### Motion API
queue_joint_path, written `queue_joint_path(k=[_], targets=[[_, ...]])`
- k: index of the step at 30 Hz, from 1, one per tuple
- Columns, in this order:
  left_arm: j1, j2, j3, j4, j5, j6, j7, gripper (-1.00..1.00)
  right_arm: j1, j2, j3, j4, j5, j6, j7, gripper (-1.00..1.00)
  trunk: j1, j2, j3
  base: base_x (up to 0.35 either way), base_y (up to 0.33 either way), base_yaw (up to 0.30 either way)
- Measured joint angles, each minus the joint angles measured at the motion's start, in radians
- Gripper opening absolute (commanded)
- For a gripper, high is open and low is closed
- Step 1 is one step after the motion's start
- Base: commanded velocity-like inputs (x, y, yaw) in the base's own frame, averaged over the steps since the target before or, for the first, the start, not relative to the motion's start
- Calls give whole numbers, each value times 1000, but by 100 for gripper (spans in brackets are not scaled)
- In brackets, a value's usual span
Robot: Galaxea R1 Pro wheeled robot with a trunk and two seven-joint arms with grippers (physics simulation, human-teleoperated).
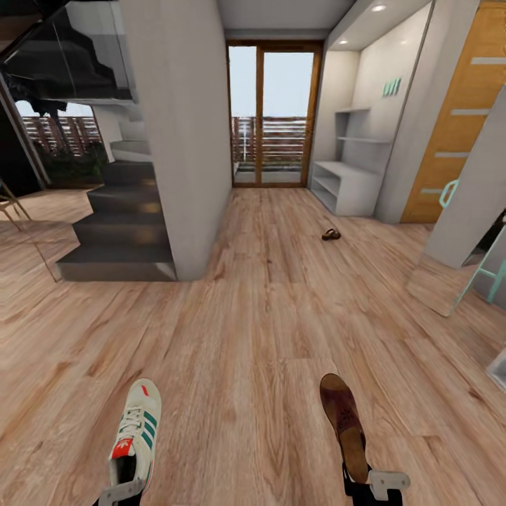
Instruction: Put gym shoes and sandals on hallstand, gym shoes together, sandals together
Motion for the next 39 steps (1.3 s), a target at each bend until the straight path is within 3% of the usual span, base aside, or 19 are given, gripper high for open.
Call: queue_joint_path(k=[32,39], targets=[[0,11,9,-2,1,-1,8,-100,0,0,0,2,-1,0,0,-100,0,0,0,340,0,-3],[0,-1,-19,5,-15,0,6,-100,0,0,-1,1,-1,0,0,-100,0,0,0,340,0,0]])
